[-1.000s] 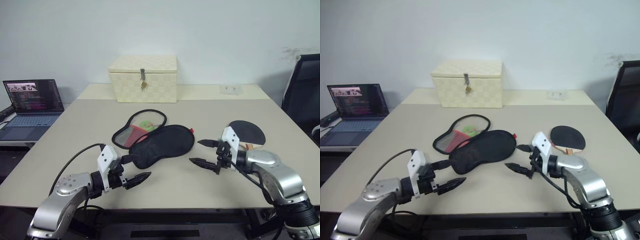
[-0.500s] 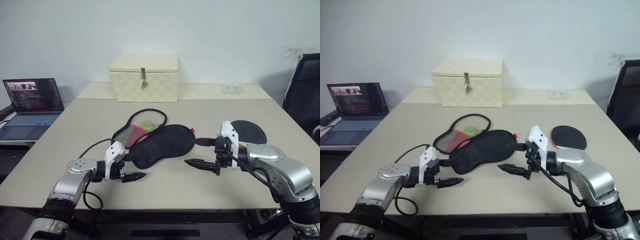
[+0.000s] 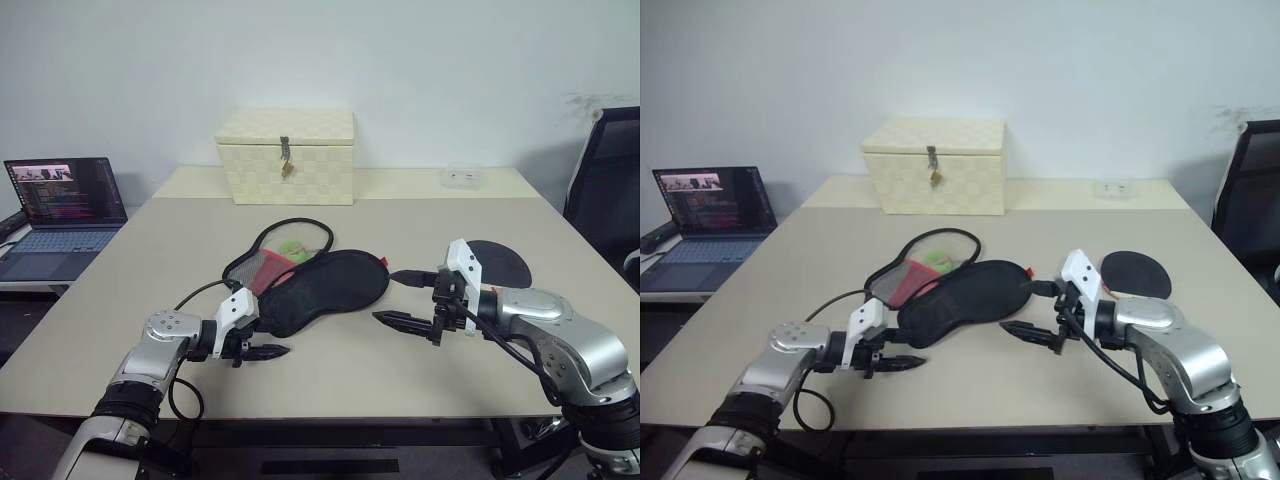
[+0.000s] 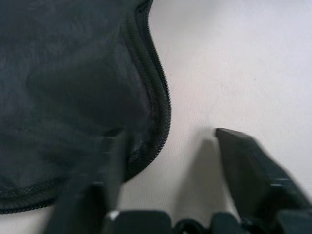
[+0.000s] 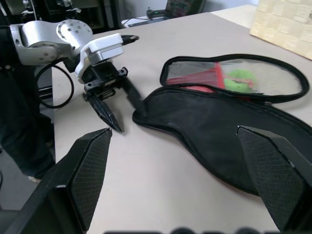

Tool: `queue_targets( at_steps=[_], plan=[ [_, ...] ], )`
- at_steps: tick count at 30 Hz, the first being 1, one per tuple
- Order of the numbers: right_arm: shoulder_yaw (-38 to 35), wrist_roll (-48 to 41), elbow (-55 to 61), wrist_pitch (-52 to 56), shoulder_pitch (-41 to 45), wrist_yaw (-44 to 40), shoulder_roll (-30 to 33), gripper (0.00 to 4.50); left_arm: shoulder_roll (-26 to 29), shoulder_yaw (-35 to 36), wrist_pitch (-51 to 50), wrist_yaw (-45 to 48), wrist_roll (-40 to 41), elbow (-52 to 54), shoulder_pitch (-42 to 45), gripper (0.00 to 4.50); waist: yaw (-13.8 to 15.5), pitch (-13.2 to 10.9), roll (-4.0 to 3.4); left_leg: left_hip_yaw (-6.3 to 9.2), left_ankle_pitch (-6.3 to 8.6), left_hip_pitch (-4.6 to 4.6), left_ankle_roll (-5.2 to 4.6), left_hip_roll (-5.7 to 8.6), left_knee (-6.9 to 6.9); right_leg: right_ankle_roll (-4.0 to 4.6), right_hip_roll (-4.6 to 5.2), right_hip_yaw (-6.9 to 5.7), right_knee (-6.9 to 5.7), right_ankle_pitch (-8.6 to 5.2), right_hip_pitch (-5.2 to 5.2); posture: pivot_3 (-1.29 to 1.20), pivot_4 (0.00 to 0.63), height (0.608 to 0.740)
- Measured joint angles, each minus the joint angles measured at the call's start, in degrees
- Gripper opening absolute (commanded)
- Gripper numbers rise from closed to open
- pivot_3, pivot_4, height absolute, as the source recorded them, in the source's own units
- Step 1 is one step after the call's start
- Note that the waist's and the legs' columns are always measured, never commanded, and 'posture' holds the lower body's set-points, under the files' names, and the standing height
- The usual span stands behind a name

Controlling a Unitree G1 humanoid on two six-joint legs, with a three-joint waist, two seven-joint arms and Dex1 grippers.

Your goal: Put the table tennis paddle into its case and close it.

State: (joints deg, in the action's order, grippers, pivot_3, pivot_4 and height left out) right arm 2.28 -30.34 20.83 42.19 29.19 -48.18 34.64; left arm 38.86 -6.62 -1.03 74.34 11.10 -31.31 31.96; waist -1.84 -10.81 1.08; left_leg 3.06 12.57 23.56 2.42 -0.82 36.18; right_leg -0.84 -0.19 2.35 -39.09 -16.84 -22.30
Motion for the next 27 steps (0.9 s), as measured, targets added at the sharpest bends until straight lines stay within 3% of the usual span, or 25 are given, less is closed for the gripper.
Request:
queue_targets(
  at_steps=[5,12,18,22,25,27],
  plan=[
    [-0.86,0.07,-1.14,-0.70,0.07,0.30,0.65,4.50,-2.29,1.33,-4.96,-3.14,1.33,4.69,-1.94,0.01,0.03,0.00,0.00,0.03,0.00,0.03,0.00,-0.05,0.01,-0.01,0.01,0.00,0.00,0.00,0.00,0.00,0.150,0.740],
    [-1.14,0.11,-2.27,-1.46,-0.92,-1.89,4.65,4.50,-10.93,-2.52,-13.30,-8.00,1.49,16.04,-4.04,0.01,0.34,0.01,0.01,0.15,-0.01,0.14,-0.01,0.01,0.18,-0.04,0.03,-0.01,-0.01,0.02,0.04,0.00,0.150,0.740],
    [-1.67,0.05,-2.46,-1.48,-2.17,-2.64,7.37,4.50,-17.80,-6.58,-14.93,-12.30,-1.16,13.30,1.19,0.01,0.24,0.01,0.01,0.12,-0.01,0.16,-0.02,0.13,0.40,-0.11,-0.13,-0.03,-0.07,0.06,0.06,0.00,0.150,0.740],
    [-2.38,-0.05,-2.18,-1.30,-2.74,-2.30,7.61,4.50,-19.23,-6.58,-14.01,-14.19,-1.49,11.34,2.82,0.01,-0.10,0.01,0.01,0.06,0.00,0.17,-0.04,0.10,0.45,-0.10,-0.23,0.03,-0.07,0.07,0.04,0.00,0.150,0.740],
    [-2.98,-0.09,-1.21,-0.71,-3.06,-1.63,7.63,4.50,-17.56,-6.37,-13.11,-14.01,-1.62,11.17,2.74,0.58,-0.11,0.01,0.01,0.09,0.00,0.17,-0.04,0.07,0.45,-0.09,-0.27,0.02,-0.08,0.07,0.02,0.00,0.150,0.740],
    [-3.11,-0.19,-0.56,-0.29,-3.35,-1.43,7.63,4.50,-15.99,-5.30,-13.11,-13.61,-1.42,11.29,2.24,1.29,-0.09,0.01,0.01,0.10,0.00,0.17,-0.04,0.06,0.46,-0.09,-0.26,0.02,-0.08,0.07,0.03,0.00,0.150,0.740]
  ],
)
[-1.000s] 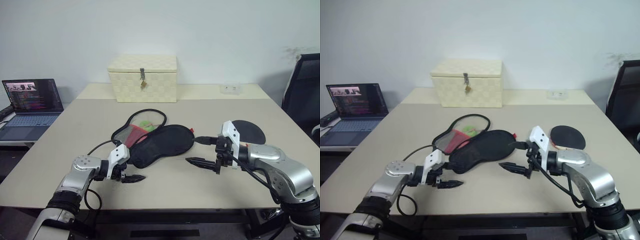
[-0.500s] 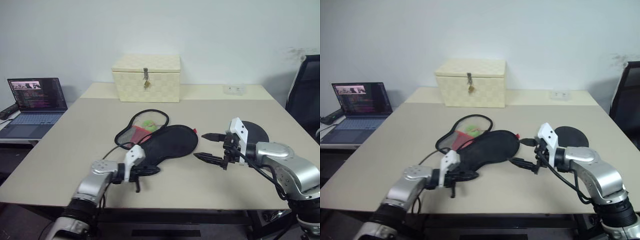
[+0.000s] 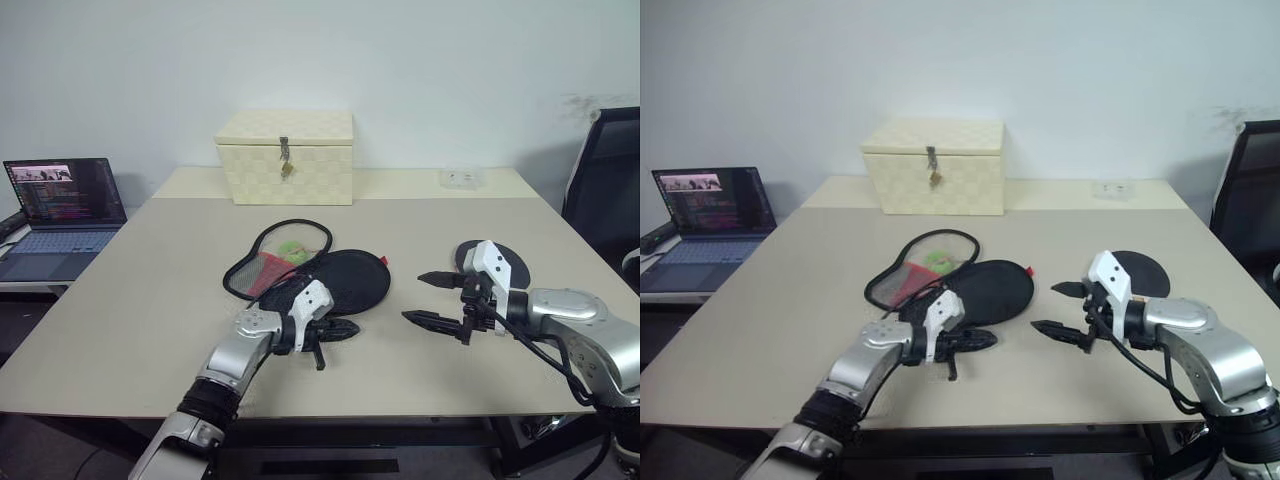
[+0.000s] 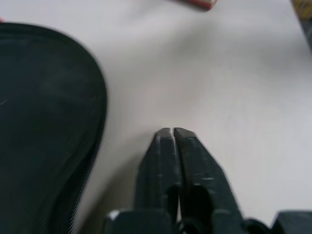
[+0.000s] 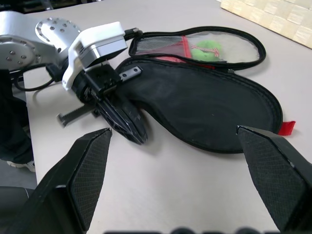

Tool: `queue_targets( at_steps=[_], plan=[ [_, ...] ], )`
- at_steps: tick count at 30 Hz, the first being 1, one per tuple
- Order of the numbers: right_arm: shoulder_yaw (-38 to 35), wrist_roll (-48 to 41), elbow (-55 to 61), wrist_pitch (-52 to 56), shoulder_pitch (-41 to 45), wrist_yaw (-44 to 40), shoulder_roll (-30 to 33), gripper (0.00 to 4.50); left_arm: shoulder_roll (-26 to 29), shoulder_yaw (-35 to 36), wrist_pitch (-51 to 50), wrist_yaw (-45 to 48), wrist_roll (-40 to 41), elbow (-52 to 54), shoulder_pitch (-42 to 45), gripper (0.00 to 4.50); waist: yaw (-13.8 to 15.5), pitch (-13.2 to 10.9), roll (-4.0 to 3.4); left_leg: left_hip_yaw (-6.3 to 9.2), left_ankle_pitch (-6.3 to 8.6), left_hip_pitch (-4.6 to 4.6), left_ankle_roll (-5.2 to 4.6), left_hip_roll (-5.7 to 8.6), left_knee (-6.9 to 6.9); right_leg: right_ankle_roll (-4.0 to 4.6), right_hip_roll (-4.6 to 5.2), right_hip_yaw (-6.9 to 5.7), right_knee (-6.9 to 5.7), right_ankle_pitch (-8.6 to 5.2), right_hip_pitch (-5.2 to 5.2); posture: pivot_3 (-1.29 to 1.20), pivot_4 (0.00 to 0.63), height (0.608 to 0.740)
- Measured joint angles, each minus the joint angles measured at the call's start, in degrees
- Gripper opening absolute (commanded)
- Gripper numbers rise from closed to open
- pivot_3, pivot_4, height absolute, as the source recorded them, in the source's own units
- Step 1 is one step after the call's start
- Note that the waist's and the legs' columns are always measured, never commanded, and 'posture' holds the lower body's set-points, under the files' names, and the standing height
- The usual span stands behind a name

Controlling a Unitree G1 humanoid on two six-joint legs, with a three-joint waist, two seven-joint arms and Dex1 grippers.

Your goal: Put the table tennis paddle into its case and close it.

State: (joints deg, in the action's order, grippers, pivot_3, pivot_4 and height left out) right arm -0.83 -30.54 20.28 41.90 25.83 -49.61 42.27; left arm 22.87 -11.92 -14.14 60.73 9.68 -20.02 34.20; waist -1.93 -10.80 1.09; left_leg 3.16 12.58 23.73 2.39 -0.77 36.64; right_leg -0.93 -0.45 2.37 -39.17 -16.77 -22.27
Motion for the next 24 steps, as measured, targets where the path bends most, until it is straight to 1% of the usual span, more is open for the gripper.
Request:
queue_targets(
  at_steps=[2,6,9,12,15,24],
  plan=[
    [-0.15,-0.09,0.47,0.26,-0.46,0.21,0.01,4.50,1.55,1.21,-0.26,0.11,0.68,1.95,-1.40,2.04,0.06,0.00,0.00,0.00,0.00,0.03,0.00,-0.04,0.02,-0.01,0.04,0.01,0.01,0.00,0.00,0.00,0.150,0.740],
    [-0.37,-0.41,1.42,1.13,-1.33,0.90,0.03,4.50,4.78,4.09,-2.40,0.36,3.71,10.44,-5.79,3.47,0.16,0.00,0.00,0.04,0.00,0.06,0.00,-0.17,0.04,-0.01,0.12,0.02,0.03,0.00,0.01,0.00,0.150,0.740],
    [-0.38,-0.61,1.51,1.18,-1.52,0.91,0.04,4.50,7.42,5.05,-2.52,0.47,3.92,12.92,-8.80,4.46,0.17,0.00,0.00,0.03,0.00,0.02,0.00,-0.17,0.06,-0.01,0.11,0.02,0.00,0.00,0.03,0.00,0.150,0.740],
    [-0.37,-1.12,1.62,1.17,-1.55,0.78,0.04,4.50,10.90,5.06,0.00,0.17,1.97,12.24,-11.67,4.46,0.13,0.00,0.00,0.03,0.00,0.01,0.00,-0.18,0.07,-0.01,0.09,0.02,-0.01,0.00,0.02,0.00,0.150,0.740],
    [-0.37,-1.18,1.67,1.14,-1.55,0.65,0.04,4.50,13.34,5.29,2.52,-0.05,0.30,9.83,-11.78,4.46,0.20,0.00,0.00,0.04,0.00,0.02,0.00,-0.18,0.07,-0.01,0.10,0.01,-0.01,0.00,0.03,0.00,0.150,0.740],
    [-0.34,-1.12,1.74,0.83,-1.61,-0.15,0.03,4.50,14.05,5.13,9.37,0.78,-1.30,1.30,-8.72,4.46,0.23,0.00,-0.01,0.01,0.00,0.00,-0.01,-0.14,0.11,-0.02,0.08,-0.02,-0.04,0.01,0.03,0.00,0.150,0.740]
  ],
)
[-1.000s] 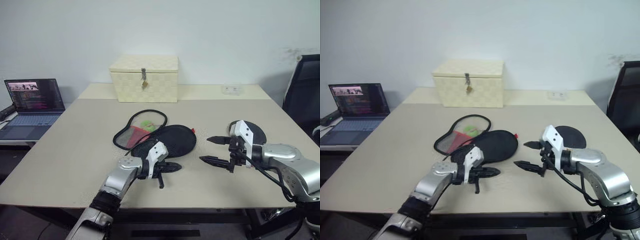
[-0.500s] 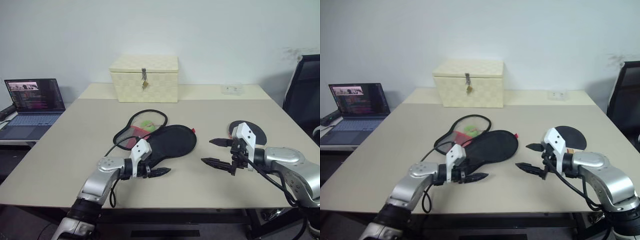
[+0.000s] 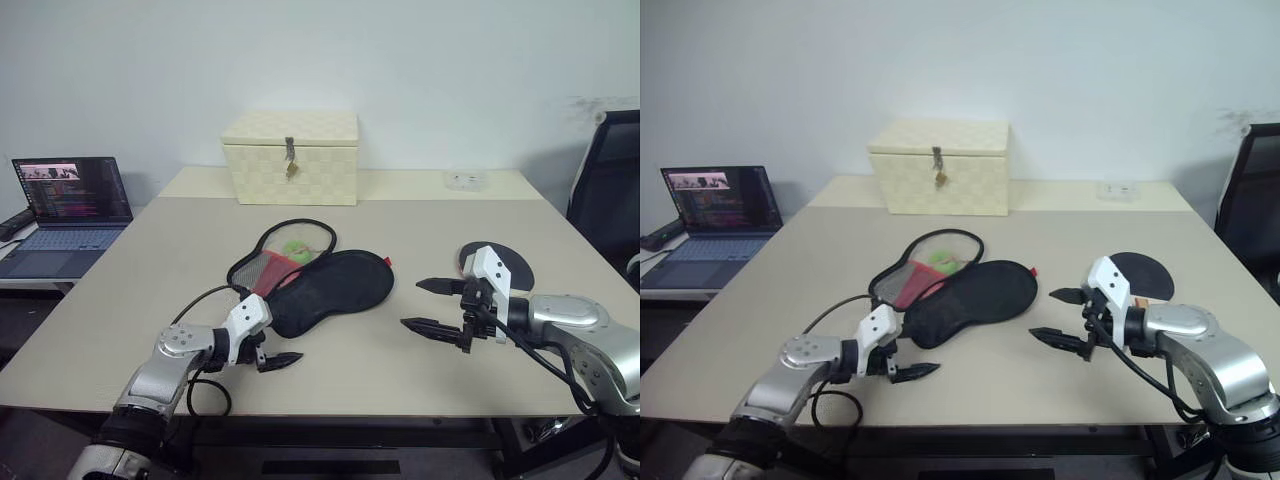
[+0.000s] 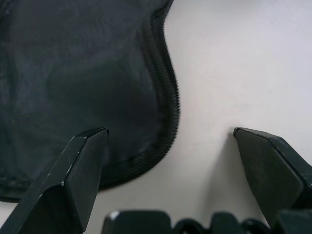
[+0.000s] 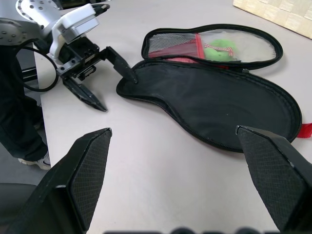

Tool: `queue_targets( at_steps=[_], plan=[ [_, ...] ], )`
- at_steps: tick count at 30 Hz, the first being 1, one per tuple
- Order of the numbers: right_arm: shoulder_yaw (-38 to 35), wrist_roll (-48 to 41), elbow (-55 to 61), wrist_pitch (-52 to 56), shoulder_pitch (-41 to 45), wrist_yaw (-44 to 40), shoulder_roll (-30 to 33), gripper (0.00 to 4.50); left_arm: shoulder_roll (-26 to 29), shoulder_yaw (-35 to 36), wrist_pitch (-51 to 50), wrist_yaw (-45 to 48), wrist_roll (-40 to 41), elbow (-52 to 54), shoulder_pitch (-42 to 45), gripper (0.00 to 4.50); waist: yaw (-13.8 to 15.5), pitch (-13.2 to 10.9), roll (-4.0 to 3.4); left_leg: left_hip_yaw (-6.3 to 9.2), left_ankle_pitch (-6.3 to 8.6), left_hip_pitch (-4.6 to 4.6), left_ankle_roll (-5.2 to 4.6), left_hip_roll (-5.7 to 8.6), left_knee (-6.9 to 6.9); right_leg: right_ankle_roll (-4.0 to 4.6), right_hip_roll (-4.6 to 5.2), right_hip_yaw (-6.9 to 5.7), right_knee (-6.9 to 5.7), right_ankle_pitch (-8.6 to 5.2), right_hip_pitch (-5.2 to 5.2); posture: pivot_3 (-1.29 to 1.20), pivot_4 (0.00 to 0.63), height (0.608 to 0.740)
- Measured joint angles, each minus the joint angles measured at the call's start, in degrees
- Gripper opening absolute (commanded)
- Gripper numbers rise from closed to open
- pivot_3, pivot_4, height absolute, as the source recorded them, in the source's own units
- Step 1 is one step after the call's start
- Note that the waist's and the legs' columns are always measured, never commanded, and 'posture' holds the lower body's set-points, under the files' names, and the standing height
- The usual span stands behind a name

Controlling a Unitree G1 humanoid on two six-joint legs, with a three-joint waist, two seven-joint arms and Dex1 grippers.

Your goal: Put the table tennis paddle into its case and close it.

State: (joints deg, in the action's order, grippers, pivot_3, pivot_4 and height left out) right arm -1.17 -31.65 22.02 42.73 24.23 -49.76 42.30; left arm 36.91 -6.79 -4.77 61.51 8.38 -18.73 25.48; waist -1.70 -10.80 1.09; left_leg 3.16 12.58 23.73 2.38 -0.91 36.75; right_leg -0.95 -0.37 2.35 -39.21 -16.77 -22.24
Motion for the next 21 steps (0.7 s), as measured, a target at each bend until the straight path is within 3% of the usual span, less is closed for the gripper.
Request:
queue_targets(
  at_steps=[3,6,17,21],
  plan=[
    [0.01,0.02,0.00,-0.29,-0.02,-0.01,0.00,4.50,-0.04,-0.34,1.79,0.41,-0.46,-2.45,1.45,4.46,0.00,0.00,0.00,-0.01,0.00,-0.02,0.00,0.02,0.07,0.00,0.00,0.01,-0.09,0.00,0.00,0.00,0.150,0.740],
    [0.00,0.04,0.00,-0.40,-0.16,0.08,0.00,4.50,-0.07,-0.49,2.76,0.51,-0.76,-3.84,2.26,3.97,-0.01,0.00,0.00,-0.04,0.00,-0.05,0.00,0.02,0.11,-0.01,0.00,0.03,-0.19,-0.01,0.00,0.00,0.150,0.740],
    [-0.01,0.03,0.00,-0.42,-0.52,1.23,0.00,4.50,-0.07,-0.11,1.26,1.73,-0.60,-3.42,2.19,0.20,-0.02,0.00,0.00,-0.07,0.00,-0.08,0.00,0.00,0.13,0.00,-0.01,0.07,-0.27,-0.01,-0.01,0.00,0.150,0.740],
    [-0.02,0.03,0.00,-0.71,-0.56,1.24,0.01,4.50,-0.02,0.43,-1.30,1.32,-0.40,-1.18,1.34,0.09,-0.10,0.00,0.00,-0.07,0.00,-0.08,0.00,-0.03,0.13,0.00,-0.01,0.07,-0.28,-0.01,-0.01,0.00,0.150,0.740]
  ],
)
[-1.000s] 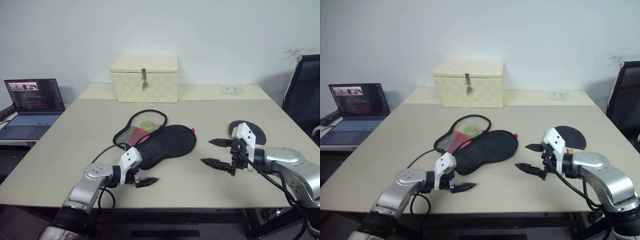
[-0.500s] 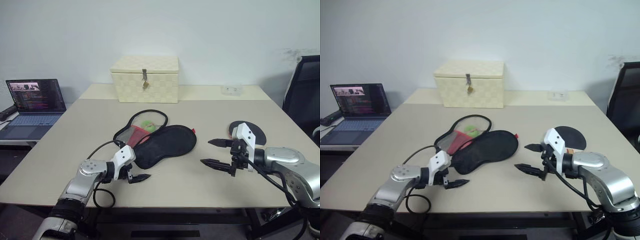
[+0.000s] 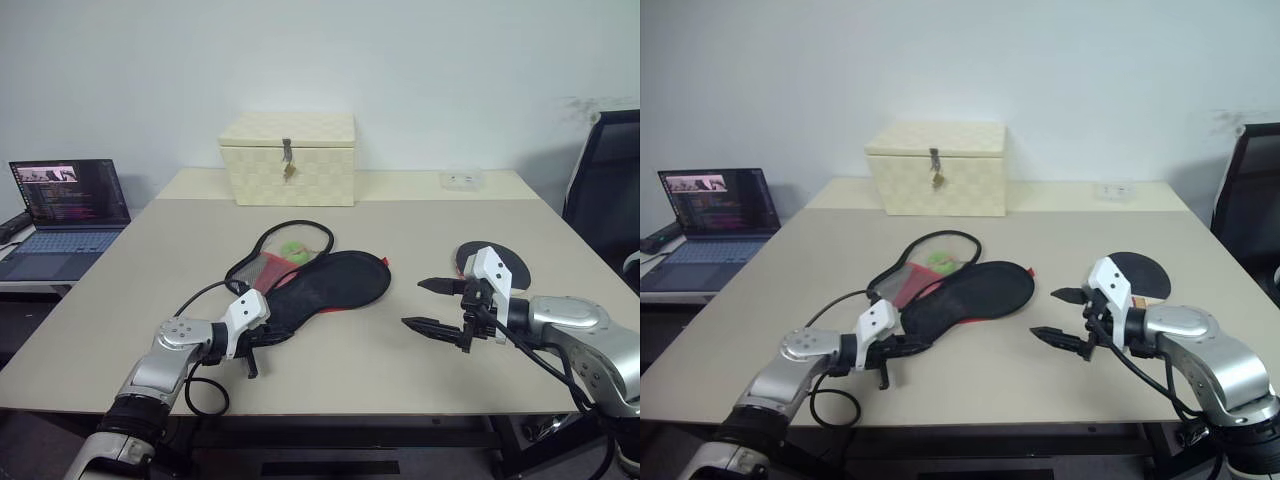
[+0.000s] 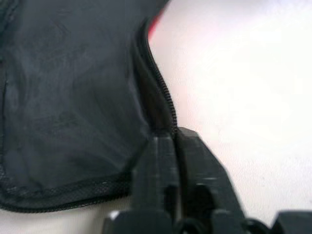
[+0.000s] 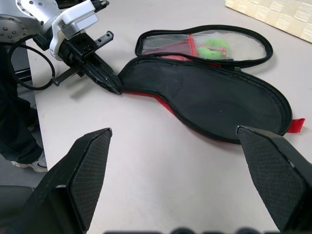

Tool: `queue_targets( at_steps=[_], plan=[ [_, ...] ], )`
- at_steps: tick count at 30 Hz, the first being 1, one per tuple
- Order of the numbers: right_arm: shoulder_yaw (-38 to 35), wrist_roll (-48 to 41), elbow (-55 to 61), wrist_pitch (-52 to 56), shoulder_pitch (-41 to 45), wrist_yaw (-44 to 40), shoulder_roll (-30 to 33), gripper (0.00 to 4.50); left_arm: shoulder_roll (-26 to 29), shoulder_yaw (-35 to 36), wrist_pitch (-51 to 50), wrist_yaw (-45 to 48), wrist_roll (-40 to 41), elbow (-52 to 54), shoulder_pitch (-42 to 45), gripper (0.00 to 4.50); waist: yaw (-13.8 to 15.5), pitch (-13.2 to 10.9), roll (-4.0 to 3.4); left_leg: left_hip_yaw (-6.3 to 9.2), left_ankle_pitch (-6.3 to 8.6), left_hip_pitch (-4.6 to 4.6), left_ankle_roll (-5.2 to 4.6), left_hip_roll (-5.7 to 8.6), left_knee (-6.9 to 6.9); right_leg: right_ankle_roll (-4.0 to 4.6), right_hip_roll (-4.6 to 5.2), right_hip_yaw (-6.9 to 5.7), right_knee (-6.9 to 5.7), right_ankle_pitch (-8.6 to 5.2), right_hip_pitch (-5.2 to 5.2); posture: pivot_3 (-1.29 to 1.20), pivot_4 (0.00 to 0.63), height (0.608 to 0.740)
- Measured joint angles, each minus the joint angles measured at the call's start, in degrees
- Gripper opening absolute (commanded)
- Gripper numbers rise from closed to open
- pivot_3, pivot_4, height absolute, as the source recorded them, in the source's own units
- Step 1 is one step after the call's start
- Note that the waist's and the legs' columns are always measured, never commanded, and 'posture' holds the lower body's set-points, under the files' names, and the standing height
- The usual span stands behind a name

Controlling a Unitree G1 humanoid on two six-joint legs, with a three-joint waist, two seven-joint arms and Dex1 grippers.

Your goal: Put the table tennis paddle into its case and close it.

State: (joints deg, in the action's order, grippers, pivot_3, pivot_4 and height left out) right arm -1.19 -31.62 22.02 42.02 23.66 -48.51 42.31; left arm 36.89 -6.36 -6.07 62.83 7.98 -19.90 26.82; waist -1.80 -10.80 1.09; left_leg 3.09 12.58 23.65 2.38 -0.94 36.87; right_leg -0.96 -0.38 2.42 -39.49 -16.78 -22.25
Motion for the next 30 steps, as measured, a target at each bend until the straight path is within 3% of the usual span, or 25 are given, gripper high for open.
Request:
queue_targets(
  at_steps=[4,10,23,26,30],
  plan=[
    [-0.01,0.01,0.00,-0.16,-0.04,-0.03,0.02,4.50,-0.89,0.13,-6.16,-2.26,0.42,5.17,-1.38,0.09,0.02,0.00,0.00,0.01,0.00,0.02,0.00,-0.02,0.00,-0.01,0.02,0.00,0.01,0.00,0.00,0.00,0.150,0.740],
    [-0.19,0.05,-0.04,-0.26,-0.19,-0.14,0.40,4.50,-10.17,-4.58,-15.84,-5.64,1.12,14.00,-2.05,0.09,0.51,0.00,0.01,0.12,0.00,0.14,0.00,0.13,0.07,-0.05,0.13,-0.03,0.03,-0.01,0.01,0.00,0.150,0.740],
    [-0.95,-0.16,0.27,-0.04,-0.45,0.09,1.57,4.50,-23.79,-8.02,-14.31,-14.86,-2.33,-0.24,9.99,0.09,0.27,0.01,0.02,0.06,0.00,0.12,-0.01,0.28,0.06,-0.06,0.06,-0.04,0.05,-0.01,0.00,0.00,0.150,0.740],
    [-1.02,-0.19,0.27,-0.04,-0.45,0.10,1.57,4.50,-23.82,-8.01,-13.49,-14.85,-2.47,-0.73,9.92,0.70,0.09,0.01,0.02,0.05,0.00,0.12,-0.01,0.27,0.04,-0.05,0.03,-0.03,0.05,0.00,-0.02,0.00,0.150,0.740],
    [-1.02,-0.16,0.26,-0.13,-0.56,0.06,1.56,4.50,-23.76,-7.10,-13.19,-15.21,-2.24,-0.68,9.39,2.10,0.09,0.01,0.02,0.05,0.00,0.12,-0.01,0.25,0.05,-0.06,0.03,-0.03,0.05,0.00,-0.01,0.00,0.150,0.740]
  ],
)
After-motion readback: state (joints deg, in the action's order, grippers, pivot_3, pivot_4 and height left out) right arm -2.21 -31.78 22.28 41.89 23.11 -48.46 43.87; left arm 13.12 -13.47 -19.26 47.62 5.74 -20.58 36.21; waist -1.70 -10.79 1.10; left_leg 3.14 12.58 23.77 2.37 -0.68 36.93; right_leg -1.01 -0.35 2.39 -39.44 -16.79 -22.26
